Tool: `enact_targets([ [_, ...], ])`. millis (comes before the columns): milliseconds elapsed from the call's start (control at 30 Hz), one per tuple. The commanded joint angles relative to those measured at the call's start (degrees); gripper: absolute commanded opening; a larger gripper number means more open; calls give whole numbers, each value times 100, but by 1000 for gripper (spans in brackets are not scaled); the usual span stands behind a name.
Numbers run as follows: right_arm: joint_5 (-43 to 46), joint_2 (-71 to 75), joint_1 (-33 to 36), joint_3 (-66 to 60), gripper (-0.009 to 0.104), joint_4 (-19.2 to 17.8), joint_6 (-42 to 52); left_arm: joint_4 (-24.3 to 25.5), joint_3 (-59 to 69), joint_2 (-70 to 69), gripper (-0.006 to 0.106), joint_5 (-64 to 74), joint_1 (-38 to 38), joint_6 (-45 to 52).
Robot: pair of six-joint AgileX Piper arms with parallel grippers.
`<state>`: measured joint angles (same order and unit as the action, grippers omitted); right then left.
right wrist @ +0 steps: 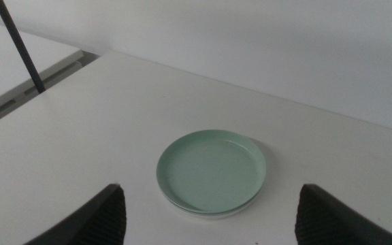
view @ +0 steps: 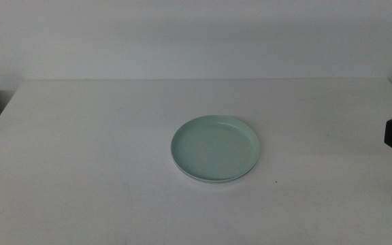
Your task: Stack the three bowls on top of each other.
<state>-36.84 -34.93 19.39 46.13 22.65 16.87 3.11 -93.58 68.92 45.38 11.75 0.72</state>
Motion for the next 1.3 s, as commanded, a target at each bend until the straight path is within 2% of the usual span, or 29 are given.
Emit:
enact_targets([
  [0,436,-7,-18,92,65,-73,54,71,251,-448,90,-842,5,-72],
  [133,968,91,-23,-246,65,-251,54,187,1510,-1323,90,-1570,5,-72],
  [300,2107,612,-35,-1289,65,-400,54,213,3402,-2619,90,-2362,5,-72],
  [400,2147,1084,-289,-1880,65,-658,54,213,4504,-3525,90,-2664,5,-72],
  [567,2116,1798,-1099,-2688,65,-667,54,183,6229,-4960,90,-2766,5,-72],
  [800,2051,2932,-2055,-3516,65,-1114,54,159,8111,-7024,90,-2725,0,-72],
  [933,2051,3319,-2198,-3935,65,-1206,54,165,8539,-6984,90,-2777,0,-72],
  [1100,2051,3623,-2198,-4397,65,-1545,54,165,8902,-6979,90,-3025,0,-72],
  [1267,2039,3704,-2198,-4720,65,-1576,54,139,9249,-6991,90,-3274,-290,-72],
])
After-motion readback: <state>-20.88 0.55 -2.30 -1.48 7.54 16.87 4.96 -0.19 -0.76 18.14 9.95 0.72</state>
